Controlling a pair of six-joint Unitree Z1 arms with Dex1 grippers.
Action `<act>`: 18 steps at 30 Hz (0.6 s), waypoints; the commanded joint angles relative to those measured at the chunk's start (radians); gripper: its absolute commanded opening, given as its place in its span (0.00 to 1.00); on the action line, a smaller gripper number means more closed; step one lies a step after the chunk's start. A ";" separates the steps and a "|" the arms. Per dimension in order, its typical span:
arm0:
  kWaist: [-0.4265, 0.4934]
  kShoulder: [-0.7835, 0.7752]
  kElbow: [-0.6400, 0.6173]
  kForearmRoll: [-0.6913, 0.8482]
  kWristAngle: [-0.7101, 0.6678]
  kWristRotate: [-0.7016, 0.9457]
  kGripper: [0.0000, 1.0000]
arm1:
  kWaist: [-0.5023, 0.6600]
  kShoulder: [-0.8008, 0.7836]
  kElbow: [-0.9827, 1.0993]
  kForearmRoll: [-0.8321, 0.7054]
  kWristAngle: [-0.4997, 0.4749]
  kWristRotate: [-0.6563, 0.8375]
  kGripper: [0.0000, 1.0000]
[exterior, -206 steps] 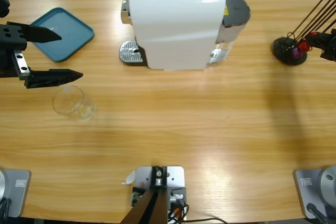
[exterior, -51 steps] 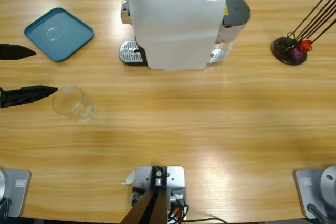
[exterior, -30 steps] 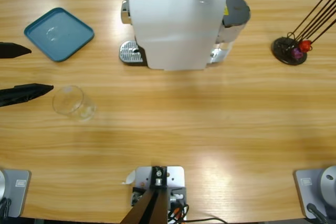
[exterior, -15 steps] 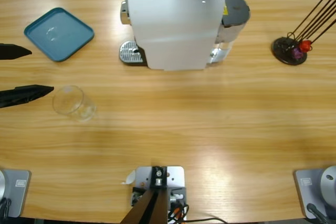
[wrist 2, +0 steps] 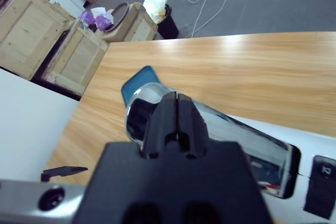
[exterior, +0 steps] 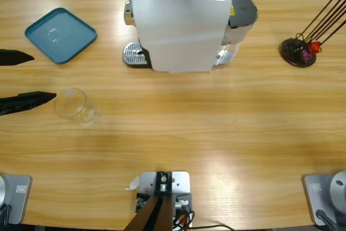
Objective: Pour coffee
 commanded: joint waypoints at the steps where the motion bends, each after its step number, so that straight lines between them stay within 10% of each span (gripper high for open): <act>1: 0.006 -0.003 0.040 -0.005 -0.009 -0.011 0.98 | 0.056 0.162 0.033 -0.023 0.057 0.026 0.00; 18: 0.010 0.000 0.032 -0.004 -0.010 -0.008 0.98 | 0.061 0.286 0.192 -0.129 0.108 0.064 0.00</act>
